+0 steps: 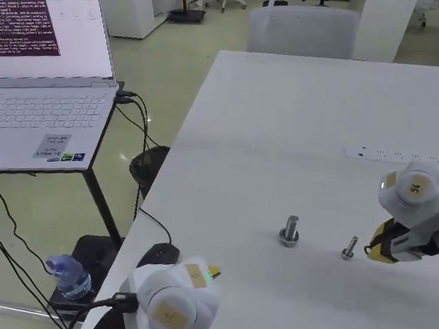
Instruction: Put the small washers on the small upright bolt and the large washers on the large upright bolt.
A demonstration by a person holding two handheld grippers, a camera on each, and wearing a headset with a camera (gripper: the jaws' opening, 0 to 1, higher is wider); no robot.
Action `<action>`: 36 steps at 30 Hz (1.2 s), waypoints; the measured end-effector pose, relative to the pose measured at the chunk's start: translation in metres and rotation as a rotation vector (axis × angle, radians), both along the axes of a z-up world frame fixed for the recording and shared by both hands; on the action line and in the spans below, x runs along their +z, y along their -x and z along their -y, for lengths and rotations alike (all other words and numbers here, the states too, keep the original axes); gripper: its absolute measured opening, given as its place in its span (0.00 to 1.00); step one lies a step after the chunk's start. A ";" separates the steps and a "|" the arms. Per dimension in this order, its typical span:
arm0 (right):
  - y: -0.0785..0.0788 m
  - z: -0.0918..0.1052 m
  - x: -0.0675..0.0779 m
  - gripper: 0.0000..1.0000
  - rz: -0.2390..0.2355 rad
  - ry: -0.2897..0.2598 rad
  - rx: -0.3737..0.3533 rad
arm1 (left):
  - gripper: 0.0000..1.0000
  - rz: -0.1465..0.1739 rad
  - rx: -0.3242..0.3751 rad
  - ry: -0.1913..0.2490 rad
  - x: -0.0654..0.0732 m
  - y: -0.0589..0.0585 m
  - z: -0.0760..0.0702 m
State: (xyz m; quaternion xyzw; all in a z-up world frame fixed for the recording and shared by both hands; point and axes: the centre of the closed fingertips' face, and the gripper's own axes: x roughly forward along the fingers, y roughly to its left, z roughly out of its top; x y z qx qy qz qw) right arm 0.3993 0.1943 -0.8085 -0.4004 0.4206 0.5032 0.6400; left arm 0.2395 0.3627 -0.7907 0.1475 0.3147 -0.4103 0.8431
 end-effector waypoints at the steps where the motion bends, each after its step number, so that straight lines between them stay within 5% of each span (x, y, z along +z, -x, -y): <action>1: -0.002 -0.002 0.002 0.13 0.002 -0.002 0.000 | 0.85 -0.001 0.003 0.003 0.001 -0.002 0.000; 20: -0.013 -0.014 -0.005 0.13 -0.010 0.018 0.019 | 0.83 -0.004 -0.009 0.008 0.000 -0.006 0.001; 36: -0.014 -0.014 -0.031 0.13 -0.035 0.059 0.042 | 0.81 0.000 -0.004 0.020 0.000 -0.005 -0.001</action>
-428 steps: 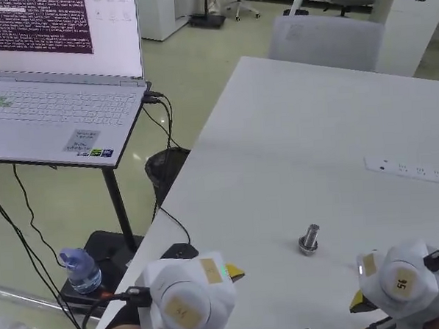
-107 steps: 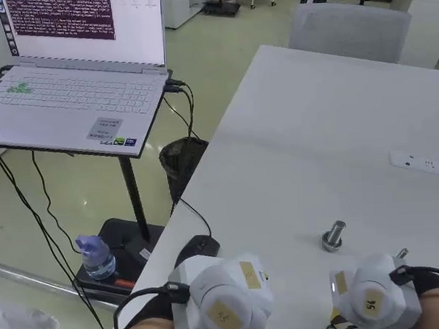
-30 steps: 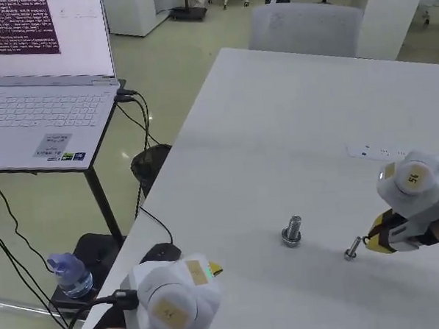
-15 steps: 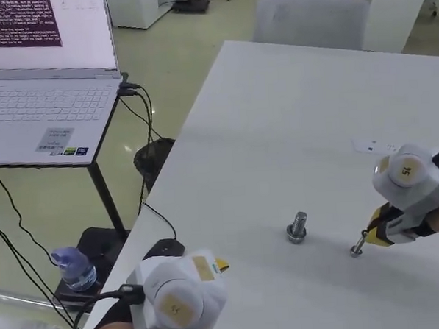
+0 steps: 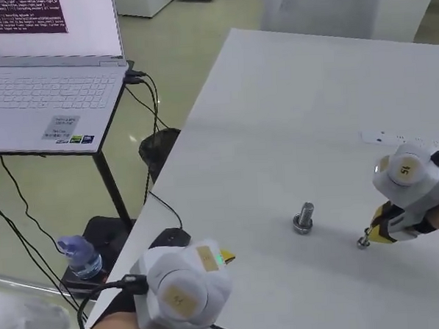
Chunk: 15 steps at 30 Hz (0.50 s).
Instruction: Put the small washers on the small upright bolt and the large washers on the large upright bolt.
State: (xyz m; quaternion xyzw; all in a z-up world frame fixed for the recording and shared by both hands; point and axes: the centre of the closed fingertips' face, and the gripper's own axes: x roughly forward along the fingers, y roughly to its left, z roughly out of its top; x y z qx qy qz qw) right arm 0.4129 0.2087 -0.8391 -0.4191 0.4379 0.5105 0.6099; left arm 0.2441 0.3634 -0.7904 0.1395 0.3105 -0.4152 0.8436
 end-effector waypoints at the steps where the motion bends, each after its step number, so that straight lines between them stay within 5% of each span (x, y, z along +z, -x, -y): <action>1: 0.000 0.000 -0.002 0.13 -0.002 0.002 0.001 | 0.81 -0.002 -0.001 0.000 -0.001 0.000 0.000; 15: 0.000 -0.002 -0.020 0.13 -0.017 0.026 0.014 | 0.78 -0.019 -0.008 0.000 -0.003 0.004 0.000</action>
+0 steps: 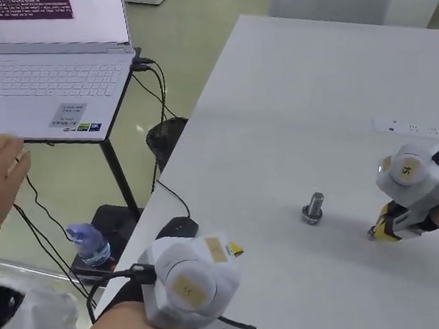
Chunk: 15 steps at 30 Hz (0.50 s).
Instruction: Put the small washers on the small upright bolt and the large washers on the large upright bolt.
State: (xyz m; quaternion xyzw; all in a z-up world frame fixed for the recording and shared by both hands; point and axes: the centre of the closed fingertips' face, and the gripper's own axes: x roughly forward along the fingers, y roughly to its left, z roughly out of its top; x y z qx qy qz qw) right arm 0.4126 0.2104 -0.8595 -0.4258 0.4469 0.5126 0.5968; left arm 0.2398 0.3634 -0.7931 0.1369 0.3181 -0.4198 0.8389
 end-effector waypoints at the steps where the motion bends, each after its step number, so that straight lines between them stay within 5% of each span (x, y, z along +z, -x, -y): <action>1: 0.000 0.000 0.000 0.13 -0.001 0.003 0.003 | 0.78 0.000 -0.001 -0.001 0.000 0.000 0.000; 15: 0.001 0.000 0.000 0.14 -0.006 0.005 0.008 | 0.76 -0.014 -0.005 0.000 -0.003 0.003 0.001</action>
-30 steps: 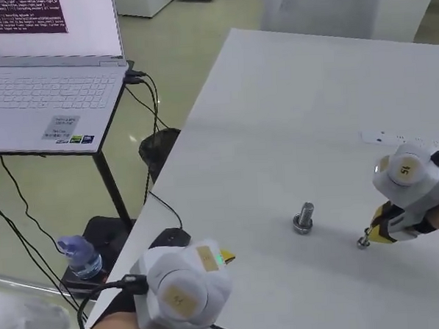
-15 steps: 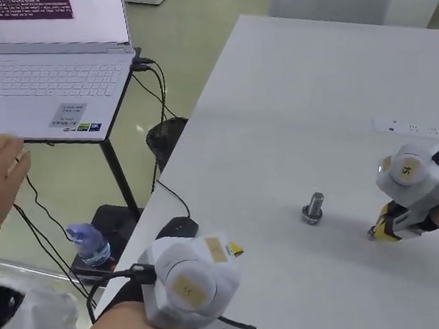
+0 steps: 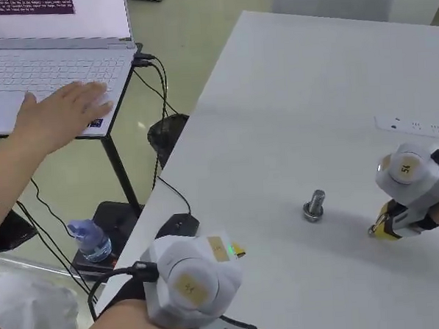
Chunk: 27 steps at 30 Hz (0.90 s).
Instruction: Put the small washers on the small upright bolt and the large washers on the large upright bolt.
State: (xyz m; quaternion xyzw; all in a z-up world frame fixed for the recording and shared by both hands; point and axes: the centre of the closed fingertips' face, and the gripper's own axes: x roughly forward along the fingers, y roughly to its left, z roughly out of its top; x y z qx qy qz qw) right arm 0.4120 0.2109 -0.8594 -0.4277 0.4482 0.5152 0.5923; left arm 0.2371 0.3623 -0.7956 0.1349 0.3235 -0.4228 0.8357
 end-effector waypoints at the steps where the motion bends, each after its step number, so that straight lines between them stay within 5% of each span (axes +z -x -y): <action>1: 0.000 0.000 0.000 0.14 0.001 0.000 0.000 | 0.76 0.000 0.000 0.000 0.000 0.000 0.000; 13: -0.003 0.000 0.015 0.23 0.026 -0.081 -0.033 | 0.77 0.011 0.013 0.005 0.003 0.000 0.004; 21: -0.001 0.003 0.051 0.29 0.069 -0.222 -0.082 | 0.79 0.034 0.037 0.009 0.007 -0.002 0.004; 27: 0.015 0.013 0.084 0.36 0.095 -0.354 -0.124 | 0.80 0.042 0.070 0.037 0.014 -0.005 0.004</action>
